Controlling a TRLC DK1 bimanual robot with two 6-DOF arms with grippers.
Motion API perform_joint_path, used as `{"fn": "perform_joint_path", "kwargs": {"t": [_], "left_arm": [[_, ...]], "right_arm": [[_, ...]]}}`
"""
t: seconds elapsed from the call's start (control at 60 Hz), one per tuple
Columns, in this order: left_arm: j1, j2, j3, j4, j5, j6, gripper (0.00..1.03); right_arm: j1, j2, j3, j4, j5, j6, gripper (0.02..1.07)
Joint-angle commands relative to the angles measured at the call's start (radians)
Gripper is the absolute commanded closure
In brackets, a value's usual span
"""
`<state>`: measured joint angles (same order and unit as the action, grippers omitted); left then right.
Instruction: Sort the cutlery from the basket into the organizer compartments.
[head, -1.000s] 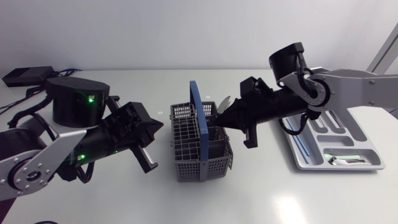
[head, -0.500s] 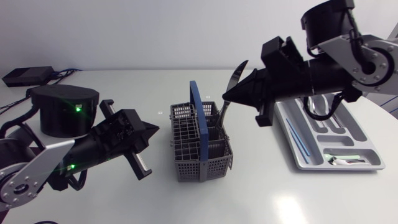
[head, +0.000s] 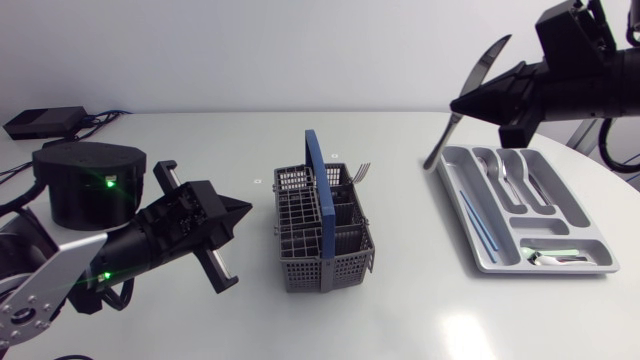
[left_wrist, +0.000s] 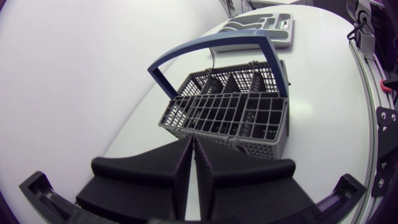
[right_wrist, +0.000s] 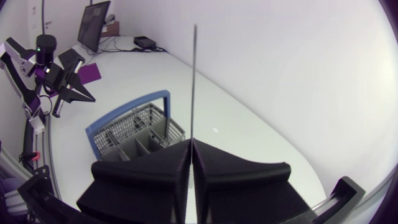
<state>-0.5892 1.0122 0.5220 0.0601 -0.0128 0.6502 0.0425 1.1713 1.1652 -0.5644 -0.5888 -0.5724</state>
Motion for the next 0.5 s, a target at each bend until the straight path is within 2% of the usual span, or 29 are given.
{"fn": "perform_joint_path", "kwargs": {"t": [0.0,0.233,0.483], "left_arm": [[0.0,-0.004,-0.027,0.015,0.002,0.023,0.97],[0.003,0.0,-0.028,0.026,0.002,0.028,0.97],[-0.004,0.02,-0.031,0.047,0.002,0.028,0.97]], "right_arm": [[-0.059,0.007,0.03,-0.029,0.029,0.0,1.02],[-0.216,0.071,0.056,-0.065,0.147,-0.034,1.02],[-0.431,0.194,0.119,-0.06,0.184,-0.084,1.02]]}}
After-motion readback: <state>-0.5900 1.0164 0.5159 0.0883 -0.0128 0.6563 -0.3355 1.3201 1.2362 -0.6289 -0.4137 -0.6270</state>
